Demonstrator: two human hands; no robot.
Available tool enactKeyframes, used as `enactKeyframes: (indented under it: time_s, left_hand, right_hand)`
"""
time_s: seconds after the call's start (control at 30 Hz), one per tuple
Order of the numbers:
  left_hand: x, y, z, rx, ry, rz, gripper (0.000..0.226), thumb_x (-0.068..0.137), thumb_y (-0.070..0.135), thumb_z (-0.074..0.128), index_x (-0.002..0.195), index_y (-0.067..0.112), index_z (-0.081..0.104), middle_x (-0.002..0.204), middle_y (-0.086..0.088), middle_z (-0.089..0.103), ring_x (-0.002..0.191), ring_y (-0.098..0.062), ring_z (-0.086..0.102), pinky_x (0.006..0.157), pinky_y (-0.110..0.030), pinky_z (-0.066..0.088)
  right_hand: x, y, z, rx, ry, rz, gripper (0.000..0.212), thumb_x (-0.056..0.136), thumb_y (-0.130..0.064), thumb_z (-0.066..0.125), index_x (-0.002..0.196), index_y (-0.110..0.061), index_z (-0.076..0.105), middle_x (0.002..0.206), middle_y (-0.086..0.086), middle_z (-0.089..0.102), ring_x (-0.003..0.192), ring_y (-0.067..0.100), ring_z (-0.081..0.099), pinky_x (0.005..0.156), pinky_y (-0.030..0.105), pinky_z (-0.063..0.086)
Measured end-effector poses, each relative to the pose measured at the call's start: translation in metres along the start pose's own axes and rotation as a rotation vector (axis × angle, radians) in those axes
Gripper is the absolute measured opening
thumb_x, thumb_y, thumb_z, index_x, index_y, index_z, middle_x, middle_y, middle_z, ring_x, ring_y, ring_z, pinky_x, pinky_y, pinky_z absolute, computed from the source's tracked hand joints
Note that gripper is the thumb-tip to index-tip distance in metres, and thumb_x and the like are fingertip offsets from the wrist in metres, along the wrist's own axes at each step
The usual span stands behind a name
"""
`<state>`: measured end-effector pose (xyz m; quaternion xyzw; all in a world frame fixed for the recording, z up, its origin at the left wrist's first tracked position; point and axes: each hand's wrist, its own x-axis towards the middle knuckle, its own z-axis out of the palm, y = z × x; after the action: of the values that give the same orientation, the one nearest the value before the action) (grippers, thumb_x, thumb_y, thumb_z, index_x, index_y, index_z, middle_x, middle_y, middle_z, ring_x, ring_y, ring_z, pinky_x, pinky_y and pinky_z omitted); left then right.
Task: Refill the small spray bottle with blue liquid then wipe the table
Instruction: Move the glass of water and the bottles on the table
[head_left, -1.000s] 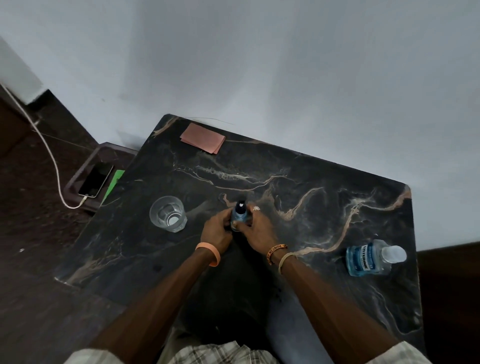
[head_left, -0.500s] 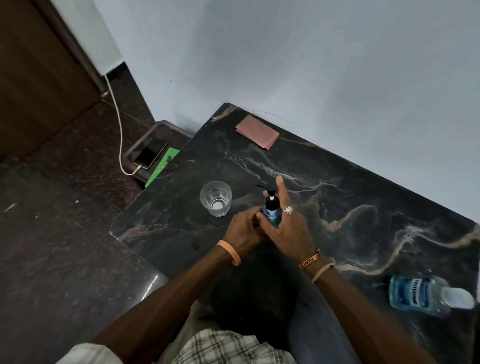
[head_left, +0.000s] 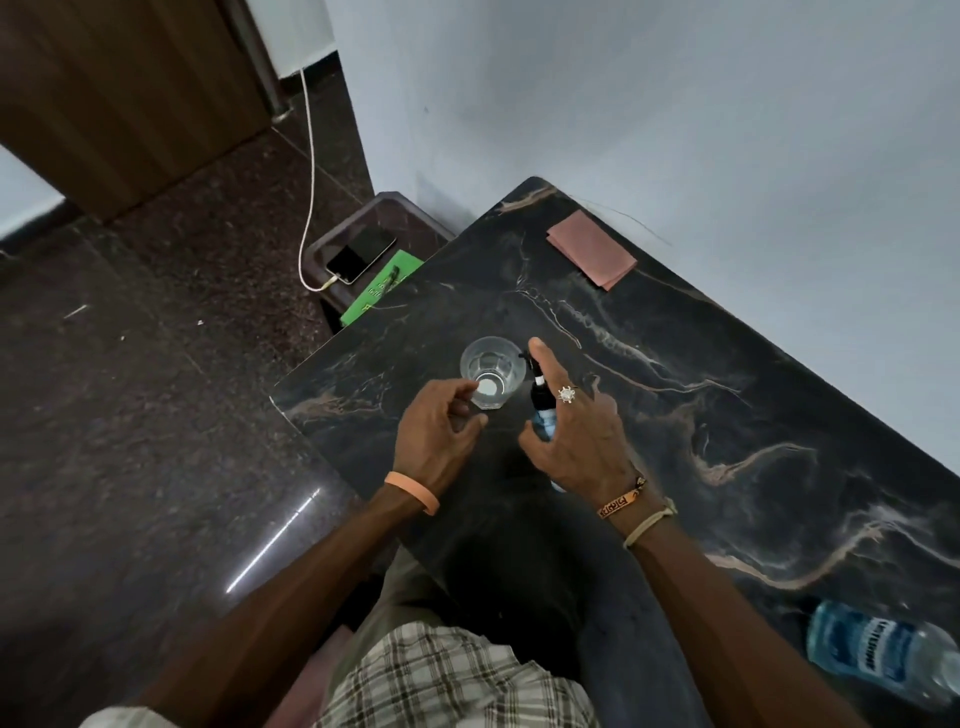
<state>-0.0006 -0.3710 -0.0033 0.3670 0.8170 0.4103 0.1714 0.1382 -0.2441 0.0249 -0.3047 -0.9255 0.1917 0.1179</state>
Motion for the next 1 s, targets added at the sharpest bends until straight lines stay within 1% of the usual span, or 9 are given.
enactKeyframes:
  time_s: [0.13, 0.2, 0.27, 0.33, 0.47, 0.6, 0.7, 0.9, 1.0]
  left_hand:
    - [-0.001, -0.009, 0.0, -0.002, -0.016, -0.021, 0.042, 0.082, 0.016, 0.075, 0.121, 0.017, 0.061, 0.106, 0.005, 0.058, 0.085, -0.006, 0.06, 0.077, -0.014, 0.052]
    - [-0.001, -0.014, 0.0, -0.001, -0.038, -0.031, 0.042, 0.083, 0.016, 0.074, 0.123, 0.017, 0.06, 0.108, 0.005, 0.057, 0.086, -0.006, 0.06, 0.076, -0.012, 0.051]
    - [0.0, -0.017, 0.0, 0.0, -0.057, -0.038, 0.043, 0.083, 0.017, 0.074, 0.123, 0.018, 0.059, 0.109, 0.006, 0.056, 0.086, -0.005, 0.06, 0.075, -0.01, 0.048]
    - [0.0, -0.02, 0.001, -0.01, -0.064, -0.049, 0.043, 0.083, 0.017, 0.074, 0.123, 0.02, 0.059, 0.11, 0.006, 0.056, 0.085, -0.004, 0.06, 0.074, -0.008, 0.048]
    - [0.002, -0.026, 0.001, -0.015, -0.081, -0.052, 0.046, 0.084, 0.018, 0.074, 0.126, 0.021, 0.057, 0.113, 0.006, 0.057, 0.086, -0.004, 0.06, 0.074, -0.007, 0.047]
    - [0.006, -0.029, 0.001, -0.024, -0.094, -0.038, 0.049, 0.084, 0.02, 0.073, 0.129, 0.024, 0.054, 0.12, 0.004, 0.055, 0.087, -0.003, 0.061, 0.073, -0.005, 0.046]
    - [0.01, -0.032, 0.002, -0.033, -0.096, -0.035, 0.05, 0.085, 0.022, 0.072, 0.132, 0.023, 0.052, 0.123, 0.003, 0.055, 0.087, -0.002, 0.06, 0.069, -0.002, 0.045]
    - [0.012, -0.037, 0.004, -0.038, -0.109, -0.027, 0.053, 0.087, 0.021, 0.071, 0.136, 0.022, 0.05, 0.128, -0.001, 0.054, 0.091, -0.004, 0.06, 0.076, -0.013, 0.051]
    - [0.012, -0.038, 0.004, -0.035, -0.096, -0.011, 0.051, 0.088, 0.026, 0.07, 0.135, 0.023, 0.051, 0.128, -0.001, 0.054, 0.091, -0.005, 0.061, 0.079, -0.018, 0.055]
  right_hand:
    - [0.008, -0.005, 0.004, -0.016, -0.05, 0.039, 0.101, 0.073, -0.034, 0.069, 0.155, -0.037, 0.01, 0.105, -0.006, 0.07, 0.074, 0.012, 0.063, 0.068, 0.016, 0.029]
    - [0.012, -0.009, 0.005, 0.031, -0.09, 0.057, 0.096, 0.072, -0.031, 0.069, 0.152, -0.038, 0.017, 0.095, -0.005, 0.069, 0.071, 0.013, 0.062, 0.062, 0.012, 0.034]
    - [0.017, -0.011, 0.005, 0.091, -0.158, 0.075, 0.088, 0.073, -0.028, 0.067, 0.148, -0.036, 0.021, 0.086, -0.002, 0.066, 0.07, 0.018, 0.063, 0.064, 0.031, 0.053]
    - [0.02, -0.012, 0.006, 0.099, -0.186, 0.09, 0.086, 0.074, -0.028, 0.066, 0.148, -0.034, 0.022, 0.083, 0.0, 0.064, 0.07, 0.02, 0.062, 0.071, 0.04, 0.056]
    - [0.021, -0.015, 0.009, 0.114, -0.165, 0.086, 0.095, 0.074, -0.026, 0.066, 0.153, -0.036, 0.015, 0.082, 0.001, 0.065, 0.067, 0.019, 0.061, 0.068, 0.037, 0.056]
    - [0.022, -0.015, 0.012, -0.023, -0.202, 0.08, 0.084, 0.075, -0.033, 0.064, 0.149, -0.028, 0.025, 0.083, 0.002, 0.064, 0.073, 0.024, 0.063, 0.071, 0.037, 0.055]
    - [0.02, -0.018, 0.014, 0.067, -0.2, 0.138, 0.09, 0.072, -0.027, 0.066, 0.149, -0.033, 0.021, 0.074, -0.002, 0.062, 0.062, 0.02, 0.06, 0.062, 0.033, 0.054]
    - [0.019, -0.023, 0.016, 0.0, -0.177, 0.105, 0.083, 0.068, -0.029, 0.066, 0.143, -0.033, 0.03, 0.065, -0.008, 0.053, 0.055, 0.015, 0.053, 0.06, 0.036, 0.057]
    - [0.019, -0.023, 0.018, 0.059, -0.169, 0.163, 0.096, 0.067, -0.024, 0.069, 0.149, -0.036, 0.019, 0.063, -0.008, 0.056, 0.052, 0.013, 0.055, 0.057, 0.033, 0.056]
